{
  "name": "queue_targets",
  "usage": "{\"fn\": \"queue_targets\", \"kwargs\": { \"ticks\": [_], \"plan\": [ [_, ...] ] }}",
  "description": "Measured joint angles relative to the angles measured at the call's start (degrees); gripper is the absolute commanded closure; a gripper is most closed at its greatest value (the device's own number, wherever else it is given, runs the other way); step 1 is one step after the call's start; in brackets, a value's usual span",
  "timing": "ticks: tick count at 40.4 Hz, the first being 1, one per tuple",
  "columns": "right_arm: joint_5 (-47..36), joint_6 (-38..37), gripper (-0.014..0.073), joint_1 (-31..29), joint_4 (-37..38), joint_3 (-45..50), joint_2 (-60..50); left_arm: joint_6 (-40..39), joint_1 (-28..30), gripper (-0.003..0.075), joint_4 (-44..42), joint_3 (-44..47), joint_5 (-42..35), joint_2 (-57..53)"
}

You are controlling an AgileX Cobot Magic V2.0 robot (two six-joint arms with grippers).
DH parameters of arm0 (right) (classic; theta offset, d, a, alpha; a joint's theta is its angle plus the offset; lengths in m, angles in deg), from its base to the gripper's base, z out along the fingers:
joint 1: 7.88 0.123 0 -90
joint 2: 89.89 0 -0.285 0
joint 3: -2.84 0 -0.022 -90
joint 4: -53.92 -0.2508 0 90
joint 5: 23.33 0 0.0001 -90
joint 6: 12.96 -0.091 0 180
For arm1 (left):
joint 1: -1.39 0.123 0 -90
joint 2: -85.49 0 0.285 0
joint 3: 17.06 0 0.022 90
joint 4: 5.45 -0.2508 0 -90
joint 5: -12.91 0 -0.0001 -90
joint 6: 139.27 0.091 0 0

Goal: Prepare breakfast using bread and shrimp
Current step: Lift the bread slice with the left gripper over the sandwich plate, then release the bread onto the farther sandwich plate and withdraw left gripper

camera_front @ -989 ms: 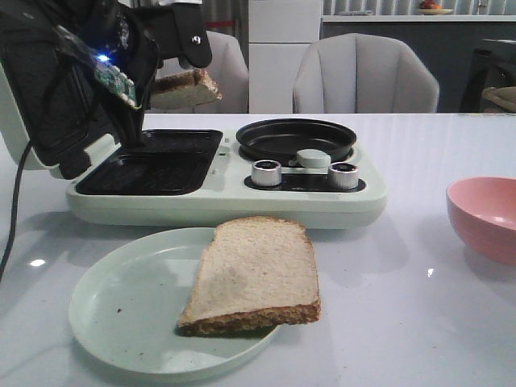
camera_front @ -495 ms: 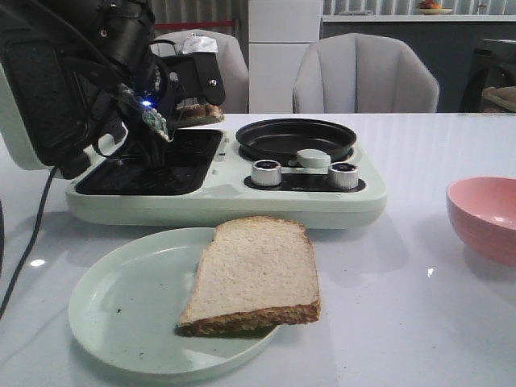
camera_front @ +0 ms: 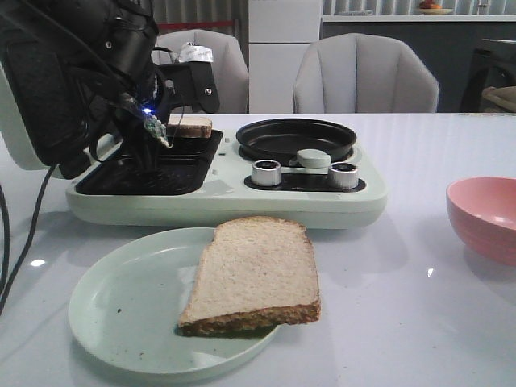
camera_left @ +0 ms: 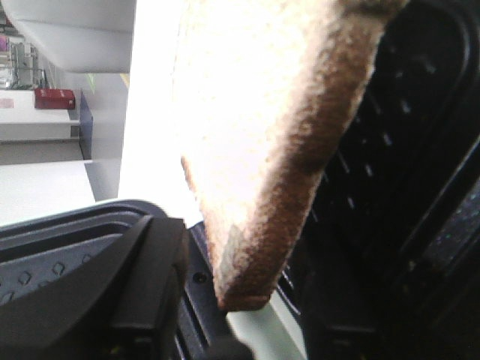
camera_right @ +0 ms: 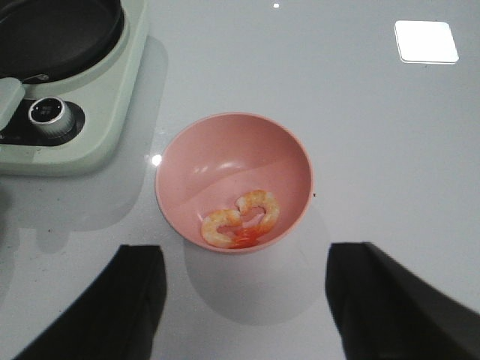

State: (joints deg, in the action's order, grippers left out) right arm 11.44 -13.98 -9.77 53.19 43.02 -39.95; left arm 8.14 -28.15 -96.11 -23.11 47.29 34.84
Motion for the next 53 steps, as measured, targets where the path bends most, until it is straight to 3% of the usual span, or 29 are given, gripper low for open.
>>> {"fn": "queue_targets", "kwargs": {
  "ticks": [10,16,23,45,53],
  "plan": [
    [0.00,0.00,0.0035,0.00,0.00,0.00,0.00,0.00,0.00,0.0328,0.67,0.00,0.52,-2.53],
    [0.00,0.00,0.0035,0.00,0.00,0.00,0.00,0.00,0.00,0.0328,5.69,0.00,0.63,-5.55],
    [0.00,0.00,0.0035,0.00,0.00,0.00,0.00,0.11,-0.11,0.0328,14.42,0.00,2.63,-8.48],
    [0.00,0.00,0.0035,0.00,0.00,0.00,0.00,9.01,-10.38,0.0328,50.54,0.00,28.58,-26.40],
    [0.00,0.00,0.0035,0.00,0.00,0.00,0.00,11.45,-12.94,0.0328,62.49,3.13,30.12,-37.24]
  ]
}}
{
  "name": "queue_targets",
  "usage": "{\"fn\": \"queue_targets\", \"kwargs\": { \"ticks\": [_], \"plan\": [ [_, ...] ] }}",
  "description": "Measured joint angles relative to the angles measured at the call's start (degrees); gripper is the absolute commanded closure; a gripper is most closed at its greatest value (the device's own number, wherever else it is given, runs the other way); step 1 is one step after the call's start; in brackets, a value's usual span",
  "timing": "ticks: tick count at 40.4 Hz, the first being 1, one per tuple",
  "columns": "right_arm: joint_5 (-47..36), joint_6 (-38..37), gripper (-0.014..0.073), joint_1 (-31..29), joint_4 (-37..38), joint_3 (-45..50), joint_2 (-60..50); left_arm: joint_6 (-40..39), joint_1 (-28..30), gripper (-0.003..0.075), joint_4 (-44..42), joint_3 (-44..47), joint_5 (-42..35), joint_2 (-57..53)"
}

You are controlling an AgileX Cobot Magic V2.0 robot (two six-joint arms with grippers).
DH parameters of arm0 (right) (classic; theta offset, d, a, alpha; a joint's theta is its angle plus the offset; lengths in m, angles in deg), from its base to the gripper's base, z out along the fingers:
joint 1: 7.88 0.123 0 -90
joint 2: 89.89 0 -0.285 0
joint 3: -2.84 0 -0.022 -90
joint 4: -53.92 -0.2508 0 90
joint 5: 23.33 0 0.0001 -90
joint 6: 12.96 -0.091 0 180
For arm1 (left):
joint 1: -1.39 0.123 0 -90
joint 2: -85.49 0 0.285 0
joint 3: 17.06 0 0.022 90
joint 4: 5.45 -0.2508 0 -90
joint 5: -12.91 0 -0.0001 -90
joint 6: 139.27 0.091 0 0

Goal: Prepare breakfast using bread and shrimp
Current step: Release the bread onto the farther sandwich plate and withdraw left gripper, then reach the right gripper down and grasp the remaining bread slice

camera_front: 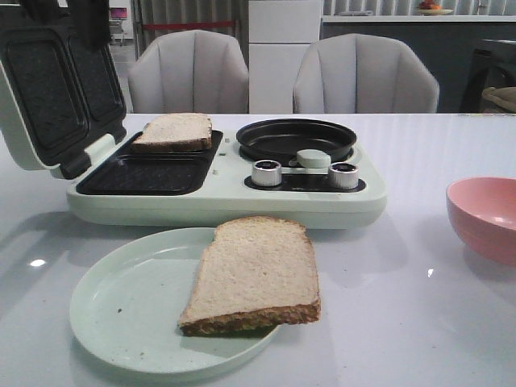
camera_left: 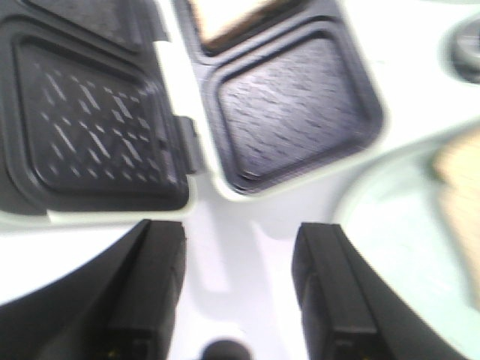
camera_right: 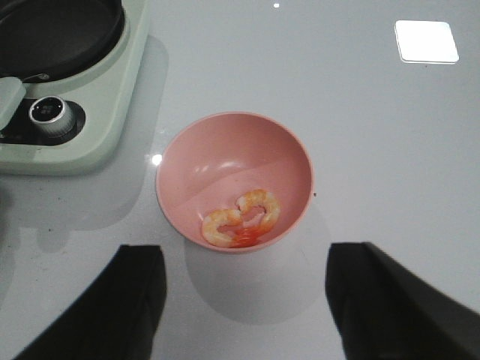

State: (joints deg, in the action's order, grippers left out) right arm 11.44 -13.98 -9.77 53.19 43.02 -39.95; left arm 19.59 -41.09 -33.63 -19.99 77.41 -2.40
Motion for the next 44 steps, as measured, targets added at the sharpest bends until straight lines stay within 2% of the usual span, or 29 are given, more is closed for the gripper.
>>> {"fn": "queue_targets", "kwargs": {
  "ticks": [14,26,36,44],
  "plan": [
    [0.00,0.00,0.0035,0.00,0.00,0.00,0.00,0.53,-9.61,0.0328,5.64,13.11,-0.36,-19.90],
    [0.22,0.00,0.0035,0.00,-1.83,0.00,0.12,0.66,-16.10,0.0328,12.46,23.03,-0.14,-32.67],
    [5.53,2.12,0.0035,0.91,-10.29,0.00,6.23,6.93,-19.46,0.0328,19.87,27.49,-0.73,-39.24],
    [7.17,12.02,0.0035,6.40,-24.28,0.00,15.95,7.54,-19.59,0.0328,19.75,32.64,-2.48,-42.82]
  ]
}}
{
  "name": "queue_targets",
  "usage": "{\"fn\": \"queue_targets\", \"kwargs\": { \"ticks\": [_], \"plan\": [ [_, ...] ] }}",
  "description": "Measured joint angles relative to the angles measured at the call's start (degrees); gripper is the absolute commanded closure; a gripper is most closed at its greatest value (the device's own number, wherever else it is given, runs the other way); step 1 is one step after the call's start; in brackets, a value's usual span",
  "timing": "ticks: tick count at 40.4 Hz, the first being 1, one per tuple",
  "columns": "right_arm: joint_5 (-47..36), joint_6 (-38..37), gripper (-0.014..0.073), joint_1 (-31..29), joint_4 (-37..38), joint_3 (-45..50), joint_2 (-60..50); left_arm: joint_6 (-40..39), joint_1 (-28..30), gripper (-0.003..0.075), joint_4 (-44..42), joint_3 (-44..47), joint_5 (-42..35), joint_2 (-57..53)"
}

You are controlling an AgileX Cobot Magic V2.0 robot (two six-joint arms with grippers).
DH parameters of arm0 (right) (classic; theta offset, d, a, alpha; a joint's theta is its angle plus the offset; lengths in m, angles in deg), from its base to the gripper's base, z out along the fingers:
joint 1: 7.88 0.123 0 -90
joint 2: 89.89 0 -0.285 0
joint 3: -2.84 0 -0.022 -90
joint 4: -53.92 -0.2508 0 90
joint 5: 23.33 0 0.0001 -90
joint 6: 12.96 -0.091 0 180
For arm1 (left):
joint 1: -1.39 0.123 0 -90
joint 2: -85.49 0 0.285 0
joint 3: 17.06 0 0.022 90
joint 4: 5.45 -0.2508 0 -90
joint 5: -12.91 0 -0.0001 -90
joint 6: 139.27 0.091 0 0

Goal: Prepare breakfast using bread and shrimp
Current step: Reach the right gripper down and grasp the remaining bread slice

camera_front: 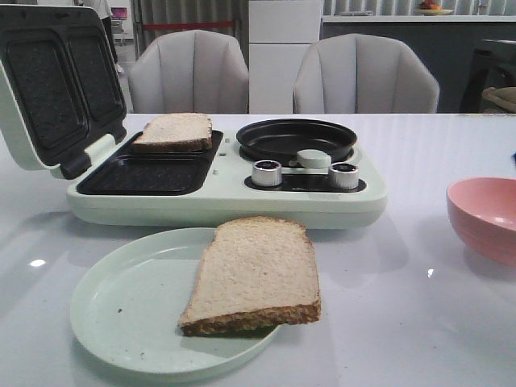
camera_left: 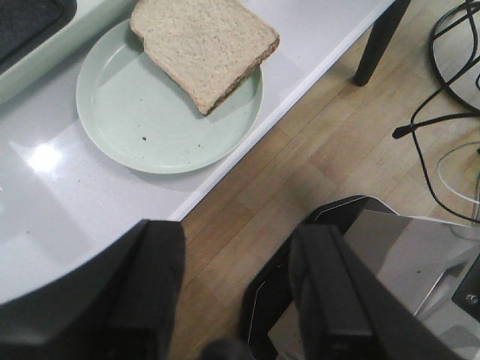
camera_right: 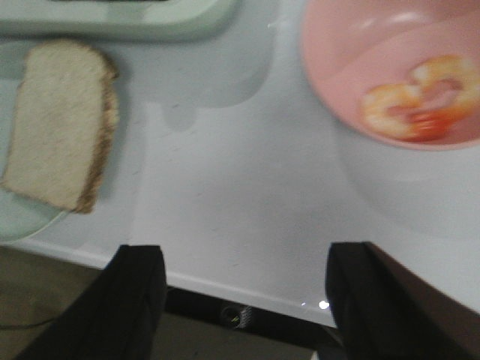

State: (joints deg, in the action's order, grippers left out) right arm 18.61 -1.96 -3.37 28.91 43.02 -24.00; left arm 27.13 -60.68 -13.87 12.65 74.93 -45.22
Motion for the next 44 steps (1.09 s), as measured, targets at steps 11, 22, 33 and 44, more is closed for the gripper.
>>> {"fn": "queue_targets", "kwargs": {
  "ticks": [11,22,33,44],
  "plan": [
    [-1.97,13.41,0.0035,11.41,-21.26,-0.29,16.61,0.09,0.00,0.0328,0.00,4.49,-4.40,-1.84],
    [-4.52,16.63,0.0036,15.01,-29.26,-7.47,33.57,0.09,0.00,0.0328,0.00,4.58,-6.50,-1.84],
    [-6.19,16.63,0.0036,15.09,-29.62,-14.87,43.42,0.09,0.00,0.0328,0.00,4.58,-6.83,-1.84],
    [-6.19,16.67,0.0169,15.09,-30.07,-18.56,46.84,0.09,0.00,0.0328,0.00,4.58,-6.83,-1.84]
  ]
}}
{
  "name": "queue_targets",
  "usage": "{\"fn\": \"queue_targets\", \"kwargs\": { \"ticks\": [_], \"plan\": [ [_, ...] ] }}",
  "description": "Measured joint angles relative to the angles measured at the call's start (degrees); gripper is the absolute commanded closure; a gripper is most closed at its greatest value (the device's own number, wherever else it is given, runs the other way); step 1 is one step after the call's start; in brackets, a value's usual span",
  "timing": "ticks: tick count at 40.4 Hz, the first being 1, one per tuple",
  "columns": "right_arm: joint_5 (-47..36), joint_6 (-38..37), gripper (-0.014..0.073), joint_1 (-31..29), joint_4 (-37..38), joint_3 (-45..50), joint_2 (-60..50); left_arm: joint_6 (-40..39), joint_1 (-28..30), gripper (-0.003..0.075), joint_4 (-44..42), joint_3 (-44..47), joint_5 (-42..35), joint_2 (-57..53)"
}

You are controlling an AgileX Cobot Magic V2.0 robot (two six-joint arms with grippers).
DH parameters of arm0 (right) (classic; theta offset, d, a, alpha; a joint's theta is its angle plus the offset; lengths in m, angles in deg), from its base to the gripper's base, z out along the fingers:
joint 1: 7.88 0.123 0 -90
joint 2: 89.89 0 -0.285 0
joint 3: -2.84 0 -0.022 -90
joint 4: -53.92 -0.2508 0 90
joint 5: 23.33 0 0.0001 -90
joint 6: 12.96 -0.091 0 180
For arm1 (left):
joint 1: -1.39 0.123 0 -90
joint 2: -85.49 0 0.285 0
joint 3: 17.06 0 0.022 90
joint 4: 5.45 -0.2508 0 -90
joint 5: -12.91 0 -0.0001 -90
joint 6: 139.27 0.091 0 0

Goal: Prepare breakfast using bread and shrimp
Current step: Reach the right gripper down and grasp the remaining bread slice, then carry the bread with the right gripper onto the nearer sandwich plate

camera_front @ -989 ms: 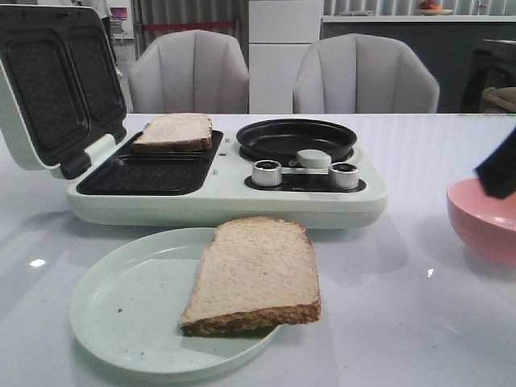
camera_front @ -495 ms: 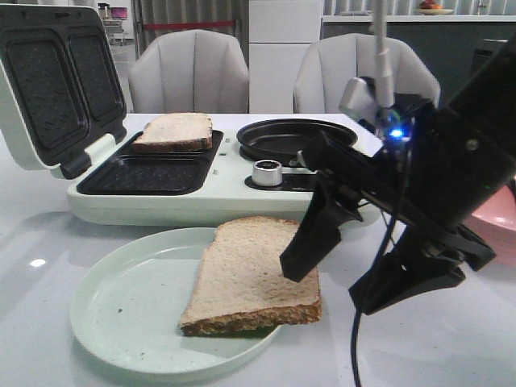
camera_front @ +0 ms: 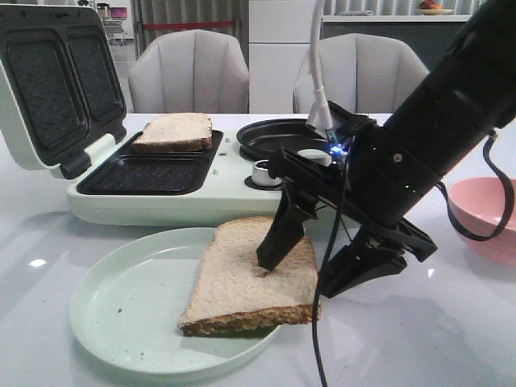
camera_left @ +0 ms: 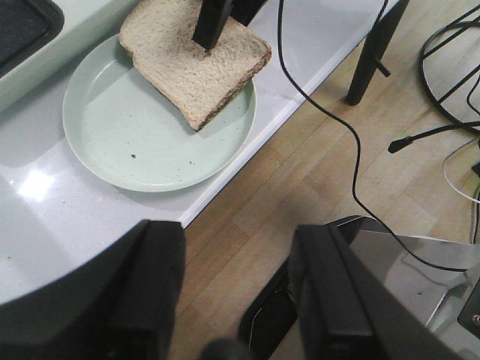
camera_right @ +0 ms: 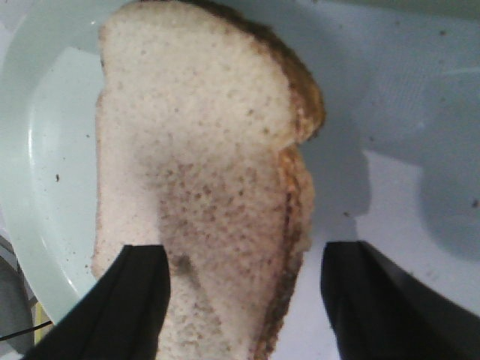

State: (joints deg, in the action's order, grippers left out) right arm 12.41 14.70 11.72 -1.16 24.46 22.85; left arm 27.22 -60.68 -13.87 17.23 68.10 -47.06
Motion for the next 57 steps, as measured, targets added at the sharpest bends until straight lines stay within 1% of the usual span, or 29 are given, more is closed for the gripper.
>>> {"fn": "queue_targets", "kwargs": {
  "ticks": [4,8,13,21,26,37,40,48,57],
  "plan": [
    [0.00,0.00,0.0285,0.00,0.00,0.00,0.28,0.00,0.00,0.0328,0.00,0.00,0.00,0.00],
    [0.00,0.00,0.0369,0.00,-0.11,0.00,0.28,0.00,0.00,0.0328,-0.08,0.00,0.00,0.00],
    [0.00,0.00,0.0433,0.00,-0.37,0.00,0.03,0.00,0.00,0.0328,-0.08,0.00,0.00,0.00],
    [0.00,0.68,0.0506,0.00,-0.04,0.00,-3.04,0.02,0.00,0.0328,-0.08,0.00,-0.12,0.00],
    [0.37,1.03,0.0528,0.00,0.07,0.00,-6.60,0.02,0.00,0.0328,-0.08,0.00,-0.12,0.00],
    [0.96,1.14,0.0529,0.00,0.20,-0.39,-16.39,0.12,0.00,0.0328,-0.08,0.00,-0.12,0.00],
    [1.17,1.37,0.0529,0.00,-0.20,-2.14,-17.40,0.12,0.00,0.0328,-0.08,0.00,-0.12,0.00],
    [-0.37,1.58,0.0529,0.26,-2.01,-8.10,-15.73,0.12,0.00,0.0328,-0.08,0.00,-0.12,0.00],
    [-2.48,1.58,0.0529,3.20,-2.48,-17.46,-7.26,0.12,0.00,0.0328,-0.08,0.00,-0.12,0.00]
  ]
}}
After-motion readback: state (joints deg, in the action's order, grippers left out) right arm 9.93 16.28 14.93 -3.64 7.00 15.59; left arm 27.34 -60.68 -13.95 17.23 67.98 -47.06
